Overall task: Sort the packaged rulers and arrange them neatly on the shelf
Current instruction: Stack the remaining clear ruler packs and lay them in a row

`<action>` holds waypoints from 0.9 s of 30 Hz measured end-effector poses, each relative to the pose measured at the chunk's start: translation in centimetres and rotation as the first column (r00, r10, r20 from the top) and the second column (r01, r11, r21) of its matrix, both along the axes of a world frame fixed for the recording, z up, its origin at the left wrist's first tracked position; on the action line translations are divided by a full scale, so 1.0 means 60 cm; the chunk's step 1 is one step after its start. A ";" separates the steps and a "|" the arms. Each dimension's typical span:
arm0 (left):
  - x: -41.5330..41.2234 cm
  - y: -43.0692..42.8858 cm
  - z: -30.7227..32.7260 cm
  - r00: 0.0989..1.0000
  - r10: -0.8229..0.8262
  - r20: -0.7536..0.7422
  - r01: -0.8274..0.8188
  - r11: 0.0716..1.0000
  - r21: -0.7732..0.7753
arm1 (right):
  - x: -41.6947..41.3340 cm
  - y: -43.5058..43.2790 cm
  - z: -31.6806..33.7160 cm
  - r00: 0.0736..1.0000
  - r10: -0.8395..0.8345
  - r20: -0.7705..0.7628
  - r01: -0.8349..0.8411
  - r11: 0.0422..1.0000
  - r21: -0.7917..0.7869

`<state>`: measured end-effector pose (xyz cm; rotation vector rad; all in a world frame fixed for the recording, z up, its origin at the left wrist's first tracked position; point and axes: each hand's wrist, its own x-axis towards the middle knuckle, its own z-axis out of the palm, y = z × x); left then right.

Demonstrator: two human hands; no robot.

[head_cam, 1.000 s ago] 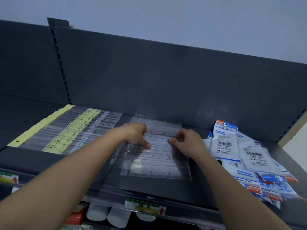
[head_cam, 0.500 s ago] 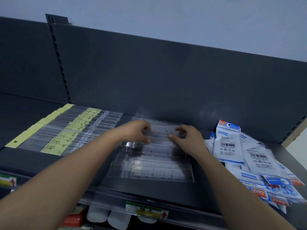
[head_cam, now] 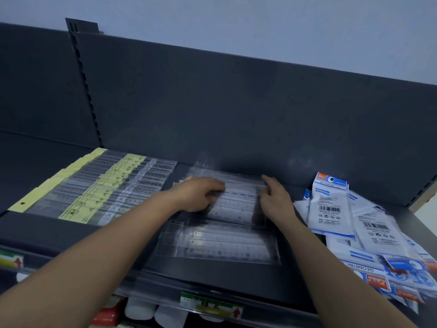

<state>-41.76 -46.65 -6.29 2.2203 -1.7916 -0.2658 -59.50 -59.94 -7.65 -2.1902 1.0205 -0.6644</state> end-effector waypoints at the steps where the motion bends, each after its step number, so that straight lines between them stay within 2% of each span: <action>1: -0.002 0.002 -0.001 0.999 -0.011 -0.041 0.011 1.000 -0.006 | -0.002 0.000 0.001 1.000 0.004 0.000 -0.004 1.000 0.030; 4: -0.012 0.004 -0.004 0.994 -0.061 -0.091 0.063 0.998 0.015 | -0.003 0.000 -0.001 1.000 0.011 0.011 -0.012 0.999 0.036; 7: -0.017 0.006 -0.008 0.991 -0.109 -0.074 0.115 0.991 0.069 | 0.001 0.002 -0.009 0.992 0.019 -0.125 -0.020 1.000 -0.007; 10: -0.016 0.011 -0.008 0.999 0.023 -0.031 -0.019 0.994 0.107 | 0.003 0.005 -0.011 0.970 0.011 -0.245 -0.022 0.999 -0.043; 12: -0.016 0.016 -0.010 0.989 0.145 0.033 -0.149 0.969 0.196 | 0.001 0.009 -0.009 0.974 -0.007 -0.226 -0.003 0.999 -0.045; 14: -0.017 0.020 -0.016 0.982 0.185 0.046 -0.191 0.950 0.249 | -0.002 0.011 -0.008 0.970 -0.038 -0.240 0.018 0.996 -0.084; 18: -0.017 0.023 -0.016 0.968 0.249 -0.019 -0.241 0.950 0.198 | -0.004 0.015 -0.010 0.961 -0.165 -0.221 0.120 0.971 -0.205; 21: -0.017 0.024 -0.010 0.966 0.258 -0.025 -0.248 0.947 0.202 | -0.008 0.017 -0.013 0.952 -0.211 -0.222 0.135 0.940 -0.315; 25: -0.020 0.026 -0.008 0.949 0.315 -0.019 -0.303 0.928 0.215 | -0.010 0.015 -0.010 0.965 -0.204 -0.167 0.157 0.954 -0.255; 27: -0.019 0.025 -0.009 0.947 0.320 -0.028 -0.308 0.929 0.205 | -0.010 0.015 -0.005 0.945 -0.257 -0.203 0.197 0.941 -0.274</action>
